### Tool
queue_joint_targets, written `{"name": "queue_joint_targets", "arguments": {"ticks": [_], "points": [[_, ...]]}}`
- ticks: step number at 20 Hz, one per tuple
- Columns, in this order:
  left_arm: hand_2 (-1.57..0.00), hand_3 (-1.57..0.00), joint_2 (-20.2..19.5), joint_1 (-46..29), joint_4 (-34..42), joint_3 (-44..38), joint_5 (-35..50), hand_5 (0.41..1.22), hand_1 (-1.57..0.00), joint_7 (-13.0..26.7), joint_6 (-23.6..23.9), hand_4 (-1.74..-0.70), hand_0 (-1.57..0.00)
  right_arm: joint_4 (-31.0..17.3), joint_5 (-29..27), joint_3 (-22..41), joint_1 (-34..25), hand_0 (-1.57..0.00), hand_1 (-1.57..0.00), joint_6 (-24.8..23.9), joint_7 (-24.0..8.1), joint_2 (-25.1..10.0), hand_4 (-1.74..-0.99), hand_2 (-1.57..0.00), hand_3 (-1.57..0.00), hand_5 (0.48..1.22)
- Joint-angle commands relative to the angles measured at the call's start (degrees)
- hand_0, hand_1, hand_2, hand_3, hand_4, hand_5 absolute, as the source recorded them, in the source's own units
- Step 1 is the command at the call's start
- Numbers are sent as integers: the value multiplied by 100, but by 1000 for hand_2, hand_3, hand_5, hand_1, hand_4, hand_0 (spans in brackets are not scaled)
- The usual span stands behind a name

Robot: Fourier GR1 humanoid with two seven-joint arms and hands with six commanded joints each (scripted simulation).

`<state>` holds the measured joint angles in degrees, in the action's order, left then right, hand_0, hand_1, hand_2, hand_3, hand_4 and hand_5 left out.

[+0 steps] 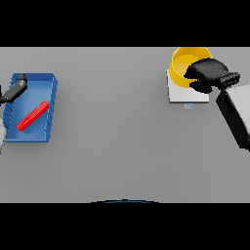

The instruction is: Pick up the red beaker and tilt it to pour out 1 green nut into yellow bowl. Pick up the yellow bowl and place it on the metallic measuring scale.

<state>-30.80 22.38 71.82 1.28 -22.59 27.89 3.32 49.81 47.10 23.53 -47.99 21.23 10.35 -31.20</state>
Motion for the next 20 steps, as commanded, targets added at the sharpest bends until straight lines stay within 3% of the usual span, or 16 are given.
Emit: {"name": "queue_joint_targets", "arguments": {"ticks": [1, 6, 11, 14, 15, 17, 18, 20], "points": [[1, 1, -12, 12, 10, 8, -7, 684, 1, -1, -17, -722, 1, -137, 18, -24, -8, -1571, -1571, -106, 119, -19, -1741, -1459, -1259, 1221], [1, 1, -24, 78, -94, -16, -10, 679, 1, 14, -18, -722, 1, -905, 105, -90, -78, -1571, -1571, -396, 158, 148, -1741, -1397, -1352, 1221], [1, 1, 4, 48, -89, -6, -17, 673, 1, -25, 10, -726, 1, -1226, 26, -186, -70, -1571, -1571, -596, 471, 254, -1741, -1345, -1403, 1221], [1, 1, 14, -19, 9, 12, -12, 668, 1, -31, 5, -722, 1, -1432, 5, -207, -178, -1464, -1571, -551, 549, 303, -1741, -1335, -1451, 1221], [1, 1, -21, 33, -37, -1, -32, 667, 1, -4, 2, -724, 1, -1411, 27, -193, -160, -1448, -1501, -570, 448, 326, -1734, -1382, -1390, 1221], [1, 1, -30, 50, -55, 16, -45, 671, 1, -1, -22, -724, 1, -1430, -15, -235, -144, -1492, -1484, -574, 518, 352, -1737, -1450, -1097, 1221], [1, 1, 36, 85, -84, 47, -53, 671, 1, 11, 2, -722, 1, -1413, -18, -254, -154, -1439, -1337, -524, 413, 366, -1688, -1286, -990, 1221], [1, 1, 26, 141, -164, 20, -55, 668, 1, -9, 27, -719, 1, -1385, 25, -205, -131, -990, -882, -509, 433, 394, -1629, -921, -796, 1080]]}}
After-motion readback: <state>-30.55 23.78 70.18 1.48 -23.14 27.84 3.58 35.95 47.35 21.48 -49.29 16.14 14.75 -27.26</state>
